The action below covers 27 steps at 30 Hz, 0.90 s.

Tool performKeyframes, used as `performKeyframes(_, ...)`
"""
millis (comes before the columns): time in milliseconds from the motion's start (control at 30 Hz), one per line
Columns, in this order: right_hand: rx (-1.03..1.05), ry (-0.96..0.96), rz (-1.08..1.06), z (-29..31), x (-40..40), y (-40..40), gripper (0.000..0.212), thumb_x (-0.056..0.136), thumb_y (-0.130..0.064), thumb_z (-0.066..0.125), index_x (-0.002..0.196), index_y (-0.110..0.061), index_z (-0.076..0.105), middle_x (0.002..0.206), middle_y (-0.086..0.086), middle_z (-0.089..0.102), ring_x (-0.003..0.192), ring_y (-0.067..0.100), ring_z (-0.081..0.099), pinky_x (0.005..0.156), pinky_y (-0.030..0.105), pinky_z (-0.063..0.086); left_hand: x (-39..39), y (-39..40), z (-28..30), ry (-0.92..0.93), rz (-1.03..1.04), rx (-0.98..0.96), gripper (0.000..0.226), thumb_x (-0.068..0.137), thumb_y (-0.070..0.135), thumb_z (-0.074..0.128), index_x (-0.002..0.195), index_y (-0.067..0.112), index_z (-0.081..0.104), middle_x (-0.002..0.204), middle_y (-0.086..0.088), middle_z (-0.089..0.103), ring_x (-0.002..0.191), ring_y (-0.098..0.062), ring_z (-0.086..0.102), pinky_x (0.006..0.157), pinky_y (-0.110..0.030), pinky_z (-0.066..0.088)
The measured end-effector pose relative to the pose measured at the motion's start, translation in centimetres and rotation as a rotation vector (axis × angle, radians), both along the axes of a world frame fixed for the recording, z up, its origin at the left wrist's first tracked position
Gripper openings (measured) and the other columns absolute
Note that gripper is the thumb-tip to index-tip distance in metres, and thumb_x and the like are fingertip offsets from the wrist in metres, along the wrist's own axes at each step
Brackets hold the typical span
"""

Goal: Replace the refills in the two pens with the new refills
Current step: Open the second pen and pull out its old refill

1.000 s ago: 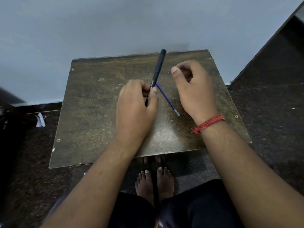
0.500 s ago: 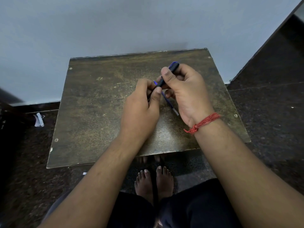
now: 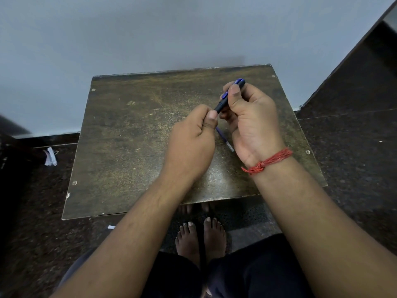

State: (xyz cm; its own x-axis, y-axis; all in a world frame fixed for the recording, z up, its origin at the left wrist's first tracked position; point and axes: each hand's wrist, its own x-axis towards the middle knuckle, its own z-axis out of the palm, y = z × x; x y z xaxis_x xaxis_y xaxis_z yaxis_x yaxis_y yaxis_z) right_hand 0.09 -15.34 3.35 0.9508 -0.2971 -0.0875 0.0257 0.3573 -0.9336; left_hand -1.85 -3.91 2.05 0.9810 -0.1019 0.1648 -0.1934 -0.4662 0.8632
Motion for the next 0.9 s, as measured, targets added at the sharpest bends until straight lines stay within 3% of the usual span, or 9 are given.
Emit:
performKeyframes(133,0.098,-0.040,0.011,0.3,0.3,0.1,0.022,0.103,-0.005,0.046,0.088,-0.008,0.062,0.075,0.004,0.057,0.063,0.010,0.054,0.058,0.022,0.048,-0.1,0.0,0.2,0.054,0.004,-0.061,0.030,0.105,0.030,0.043,0.080,0.017,0.057,0.053,0.013,0.043,0.050,-0.002,0.040,0.049,-0.024,0.029)
performKeyframes(200,0.235,-0.072,-0.090,0.8,1.4,-1.5,0.024,0.104,-0.006,0.044,0.087,-0.008,0.060,0.071,0.003,0.059,0.061,0.011,0.053,0.057,0.022,0.048,-0.3,0.0,-0.3,0.088,-0.006,-0.064,0.032,0.105,0.030,0.043,0.078,0.020,0.056,0.050,0.017,0.044,0.050,-0.001,0.040,0.049,-0.023,0.028)
performKeyframes(267,0.195,-0.103,-0.201,0.6,2.2,-3.8,0.023,0.105,-0.010,0.045,0.088,-0.009,0.061,0.068,0.000,0.061,0.059,0.010,0.052,0.056,0.022,0.045,-0.7,0.0,-0.7,0.108,0.005,-0.059,0.033,0.105,0.030,0.041,0.077,0.022,0.056,0.053,0.015,0.043,0.050,0.000,0.040,0.049,-0.021,0.028)
performKeyframes(367,-0.277,-0.037,-0.202,-1.1,1.4,-4.4,0.019,0.101,-0.013,0.051,0.090,-0.015,0.066,0.072,-0.004,0.062,0.062,0.009,0.054,0.059,0.026,0.047,-0.6,0.0,-0.6,0.077,0.088,-0.094,0.032,0.106,0.030,0.040,0.081,0.022,0.058,0.060,0.011,0.042,0.054,-0.001,0.039,0.048,-0.020,0.029)
performKeyframes(467,-0.830,0.029,-0.106,-1.7,1.2,-3.8,0.019,0.097,-0.021,0.056,0.096,-0.011,0.071,0.089,0.005,0.068,0.082,0.019,0.063,0.078,0.038,0.052,-0.3,0.3,-0.6,0.033,0.173,-0.137,0.031,0.107,0.029,0.040,0.084,0.020,0.059,0.063,0.011,0.044,0.056,-0.001,0.040,0.050,-0.019,0.030)
performKeyframes(533,-1.049,0.057,-0.071,-1.2,1.2,-3.1,0.017,0.096,-0.025,0.059,0.102,-0.014,0.071,0.099,0.005,0.067,0.092,0.019,0.060,0.082,0.031,0.046,-0.1,0.6,-0.8,0.033,0.223,-0.170,0.031,0.107,0.030,0.039,0.083,0.023,0.058,0.062,0.012,0.044,0.055,-0.001,0.039,0.052,-0.022,0.033)
performKeyframes(633,-1.276,0.071,-0.051,-1.0,0.6,-1.6,0.016,0.092,-0.031,0.064,0.103,-0.019,0.063,0.087,-0.004,0.063,0.096,0.020,0.055,0.079,0.034,0.046,0.5,1.0,-1.1,0.053,0.280,-0.219,0.032,0.106,0.032,0.038,0.081,0.027,0.057,0.062,0.013,0.043,0.056,-0.005,0.038,0.056,-0.028,0.033)
performKeyframes(700,-1.386,0.105,-0.038,-1.1,0.3,-1.0,0.019,0.091,-0.033,0.065,0.101,-0.019,0.056,0.075,-0.011,0.050,0.096,0.021,0.049,0.079,0.034,0.040,0.5,0.9,-1.1,0.064,0.283,-0.235,0.032,0.106,0.033,0.037,0.081,0.026,0.057,0.063,0.013,0.044,0.057,-0.007,0.038,0.057,-0.029,0.033)
performKeyframes(900,-1.593,0.142,-0.026,-1.6,0.6,-0.1,0.020,0.093,-0.038,0.061,0.098,-0.020,0.057,0.096,0.001,0.069,0.105,0.029,0.054,0.089,0.043,0.040,0.2,0.8,-0.9,0.076,0.258,-0.224,0.032,0.107,0.032,0.038,0.084,0.022,0.059,0.064,0.011,0.044,0.056,-0.002,0.038,0.053,-0.019,0.033)
